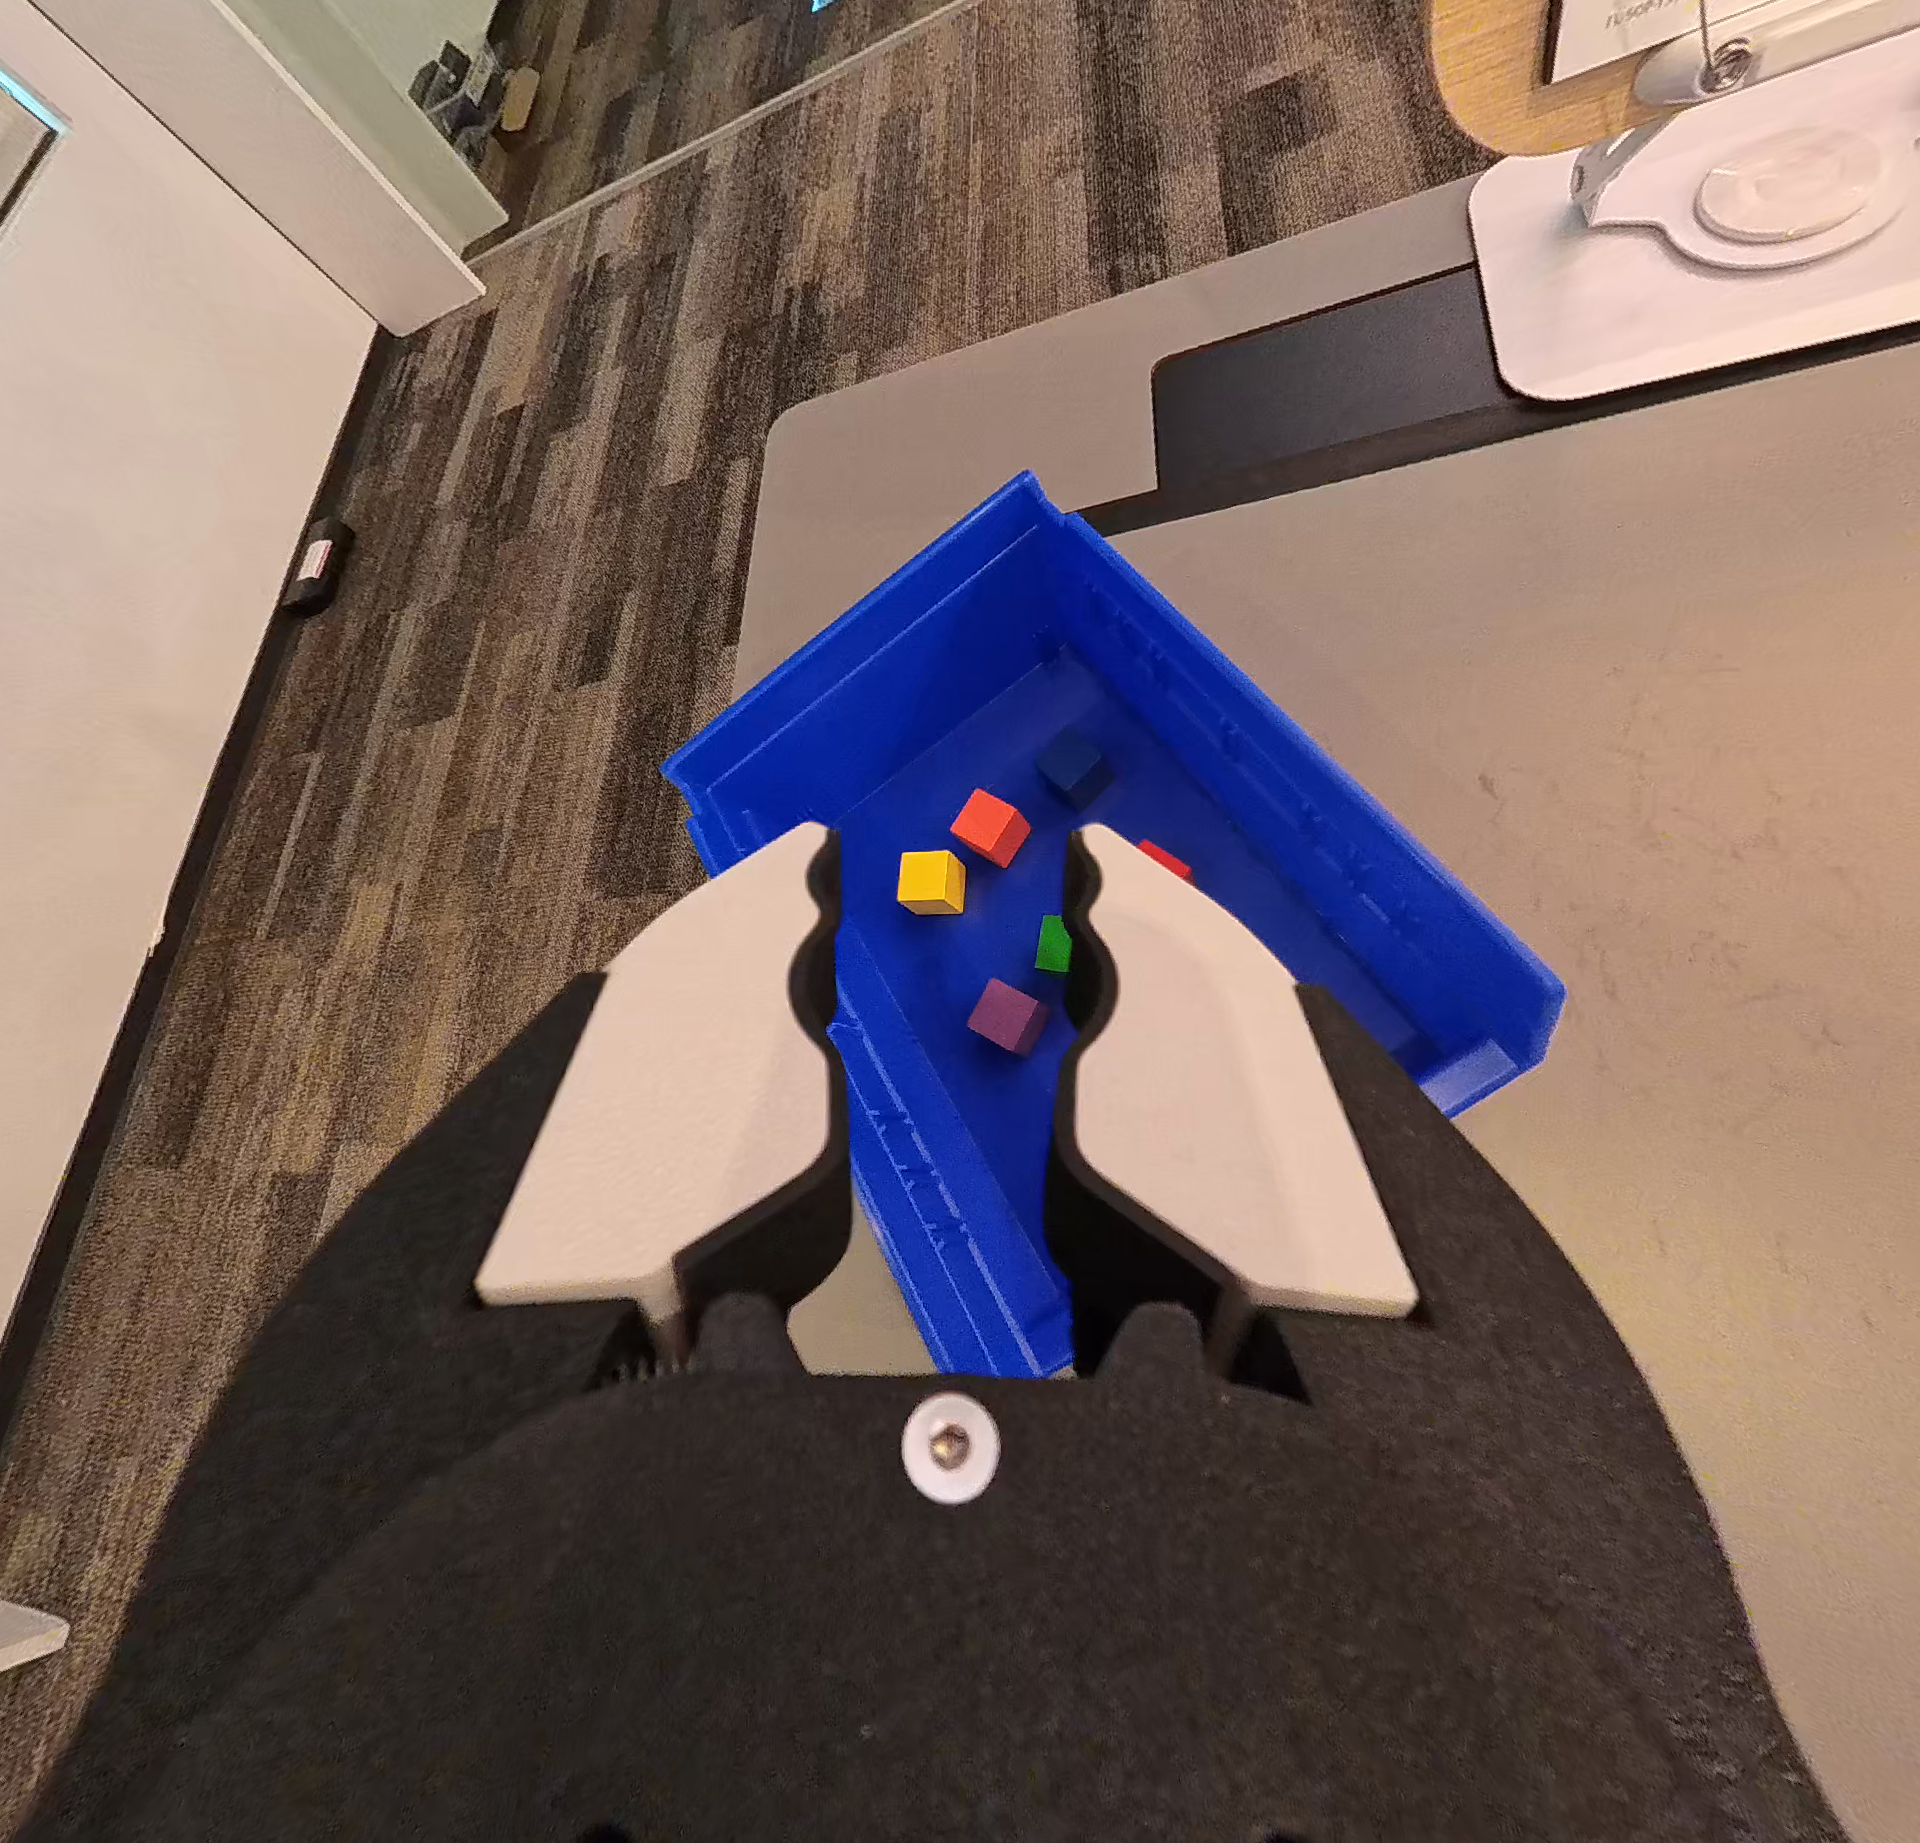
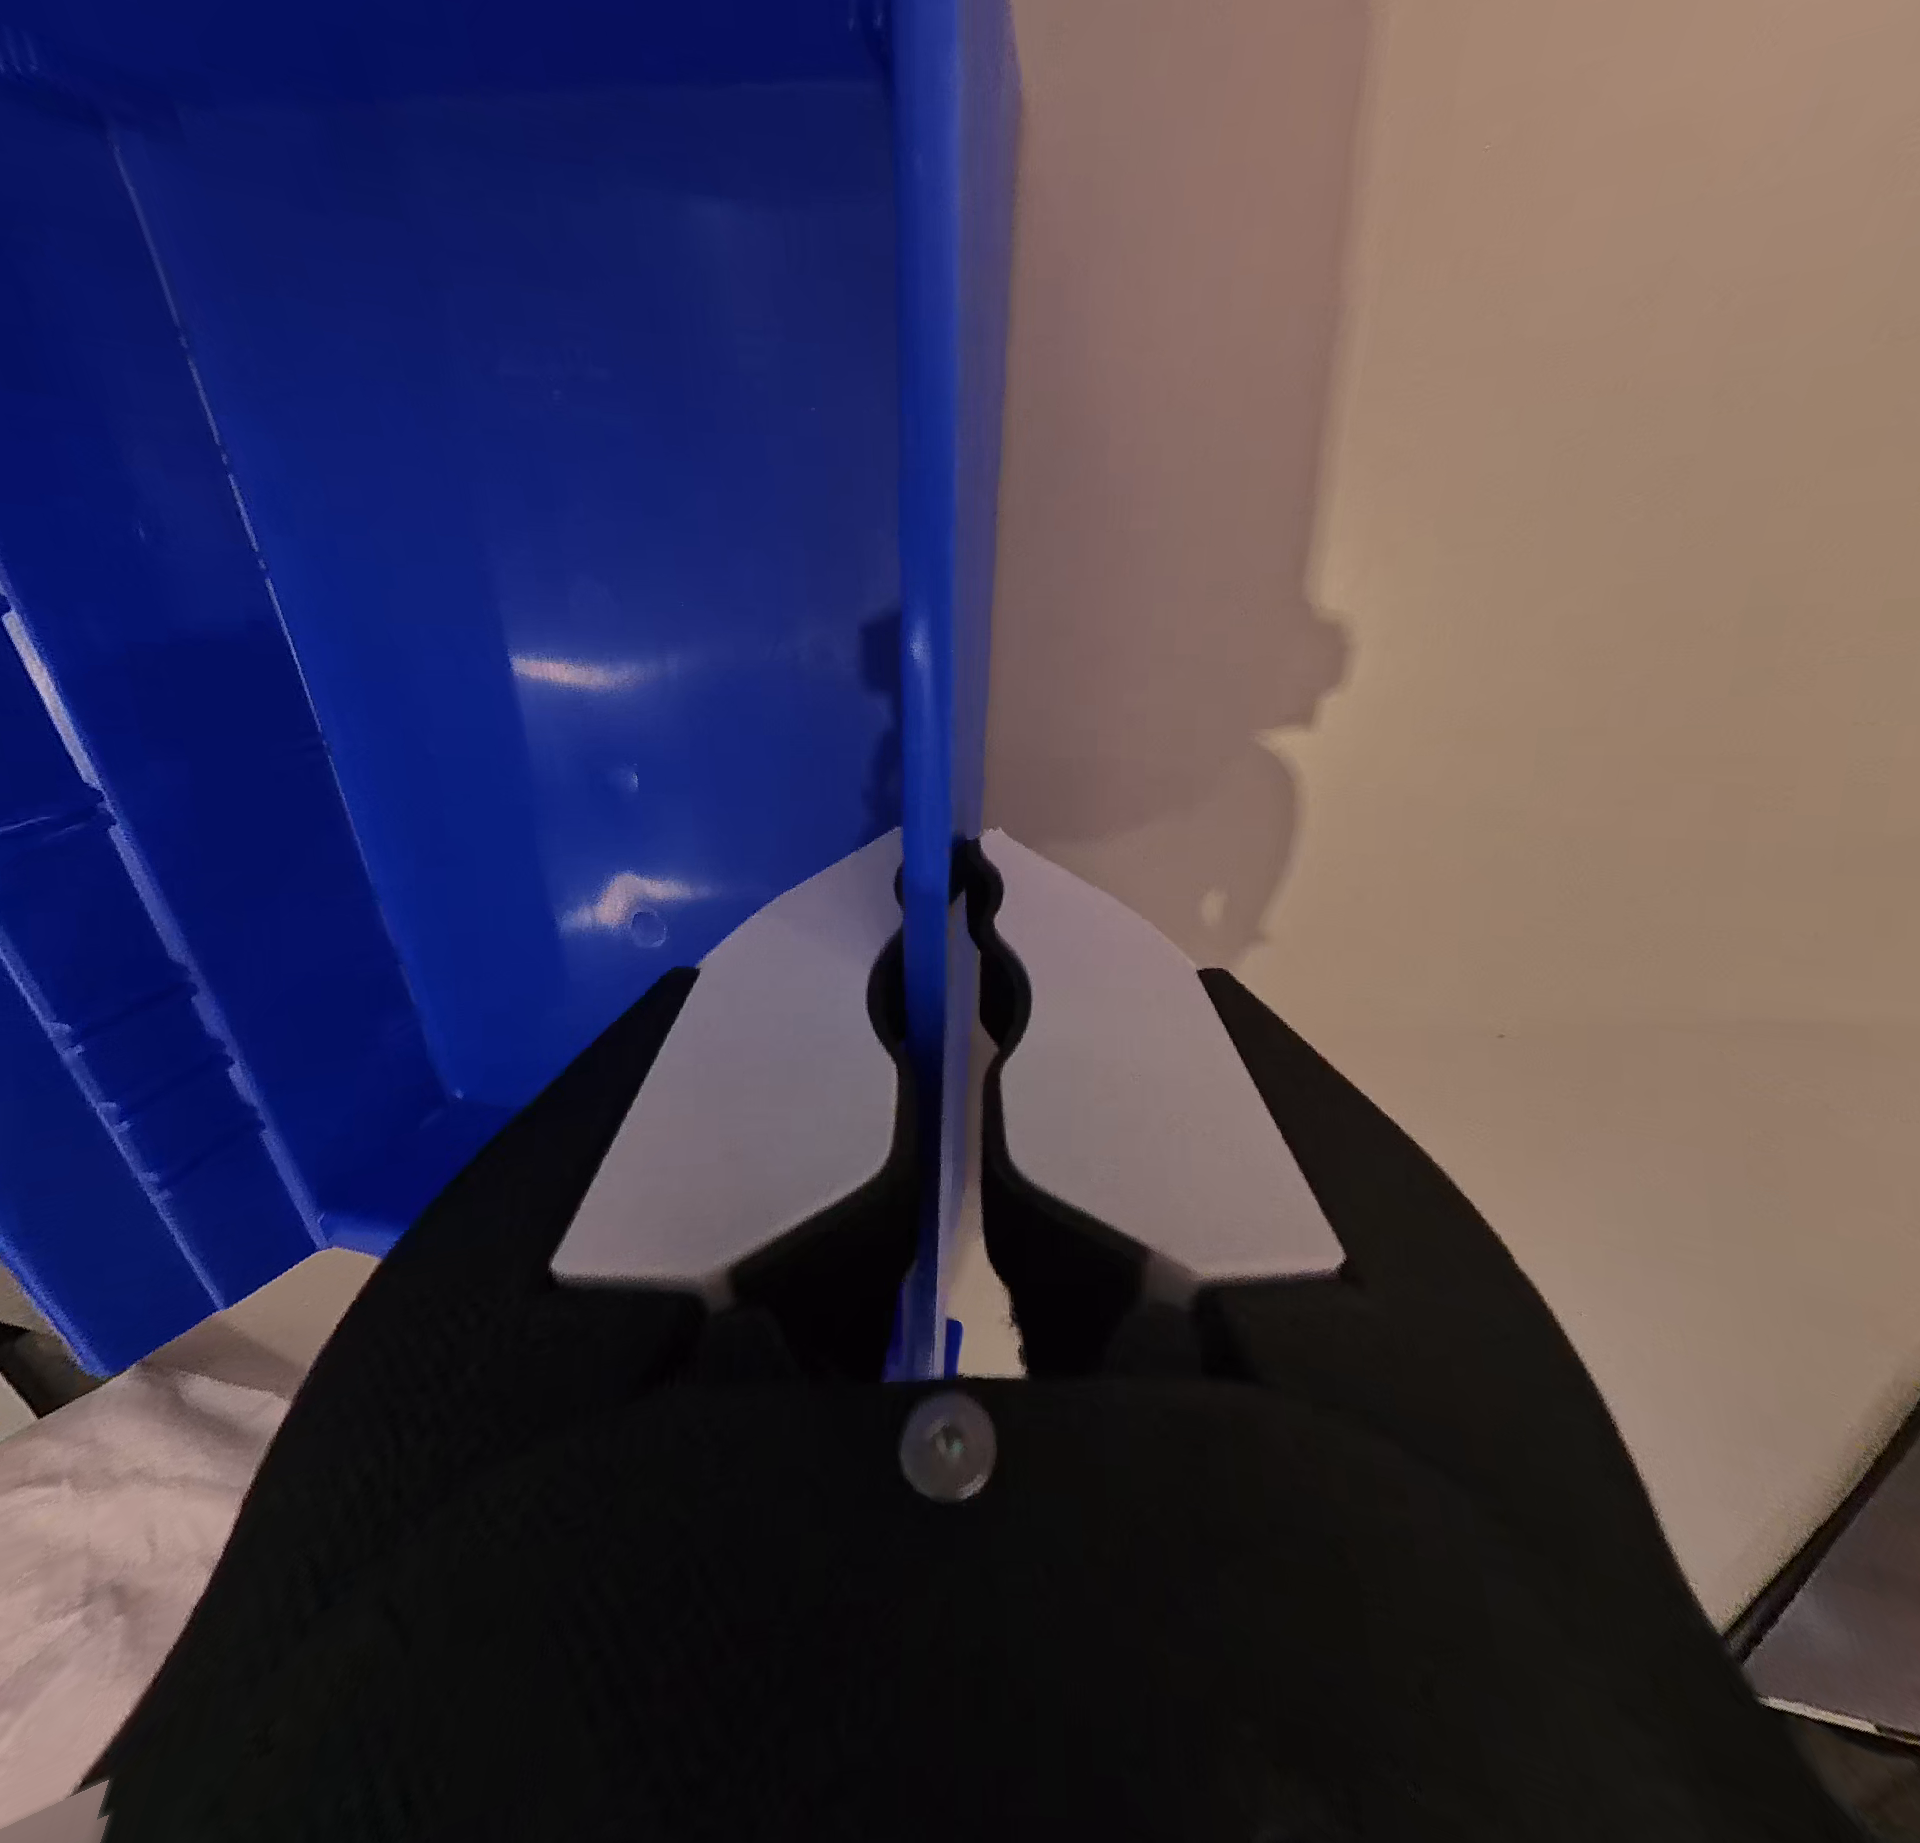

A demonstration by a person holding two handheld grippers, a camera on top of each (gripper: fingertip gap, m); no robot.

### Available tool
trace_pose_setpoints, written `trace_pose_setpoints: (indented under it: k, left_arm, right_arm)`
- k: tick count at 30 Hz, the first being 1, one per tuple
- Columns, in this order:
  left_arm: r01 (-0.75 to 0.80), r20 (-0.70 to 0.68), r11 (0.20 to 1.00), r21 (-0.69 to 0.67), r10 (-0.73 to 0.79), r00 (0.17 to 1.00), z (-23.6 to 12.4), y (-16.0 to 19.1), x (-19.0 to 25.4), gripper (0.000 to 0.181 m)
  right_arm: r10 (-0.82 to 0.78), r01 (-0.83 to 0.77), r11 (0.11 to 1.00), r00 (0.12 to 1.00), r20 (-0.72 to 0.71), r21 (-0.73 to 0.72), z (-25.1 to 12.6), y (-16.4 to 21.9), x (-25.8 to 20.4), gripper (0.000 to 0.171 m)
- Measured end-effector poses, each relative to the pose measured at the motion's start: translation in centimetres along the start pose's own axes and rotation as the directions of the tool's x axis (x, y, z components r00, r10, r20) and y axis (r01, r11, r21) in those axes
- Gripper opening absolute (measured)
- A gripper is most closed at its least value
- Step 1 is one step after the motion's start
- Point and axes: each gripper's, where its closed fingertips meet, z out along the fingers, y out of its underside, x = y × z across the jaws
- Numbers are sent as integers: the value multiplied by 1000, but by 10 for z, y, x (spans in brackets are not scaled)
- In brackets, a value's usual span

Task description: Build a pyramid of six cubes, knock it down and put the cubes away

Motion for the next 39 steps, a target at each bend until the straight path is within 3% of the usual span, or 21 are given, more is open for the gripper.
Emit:
trace_pose_setpoints:
  k: [1, 3, 4, 8, 11, 16, 19, 23, 26, 32, 39]
  left_arm:
    - [0, 0, 1000, -5, 0, 1000, 1, 2, -2, 43]
    - [8, 7, 999, -35, -7, 1000, 5, 12, -12, 48]
    - [26, 21, 997, -66, -25, 999, 9, 21, -21, 52]
    - [178, 71, 953, -244, -166, 984, 36, 69, -58, 57]
    - [241, 75, 908, -343, -229, 970, 63, 100, -73, 46]
    - [296, 46, 771, -564, -329, 943, 95, 158, -69, 50]
    - [276, -25, 740, -613, -367, 930, 110, 171, -55, 48]
    - [217, -79, 688, -692, -371, 925, 115, 185, -37, 44]
    - [152, -102, 669, -728, -325, 940, 120, 194, -29, 26]
    - [161, -169, 715, -680, -366, 915, 132, 180, -24, 16]
    - [-3, -302, 794, -608, -228, 925, 148, 162, -11, 17]
  right_arm:
    - [0, 0, 1000, 1000, -3, 1, 0, 1, 0, 8]
    - [-11, 11, 1000, 999, -40, 3, -2, 5, 3, 39]
    - [-25, 28, 999, 998, -63, 41, -6, 3, 3, 45]
    - [-27, 62, 941, 994, -110, 333, -47, -21, -1, 54]
    - [-70, 138, 828, 987, -145, 543, -94, -33, -13, 60]
    - [-80, 123, 664, 992, -93, 738, -144, -29, -32, 60]
    - [-120, 150, 642, 988, -95, 751, -148, -27, -36, 59]
    - [-118, 148, 683, 989, -92, 715, -133, -23, -29, 59]
    - [-132, 172, 705, 985, -112, 688, -125, -22, -28, 58]
    - [-167, 231, 731, 973, -160, 642, -113, -20, -32, 56]
    - [-188, 240, 754, 971, -150, 611, -101, -19, -36, 54]
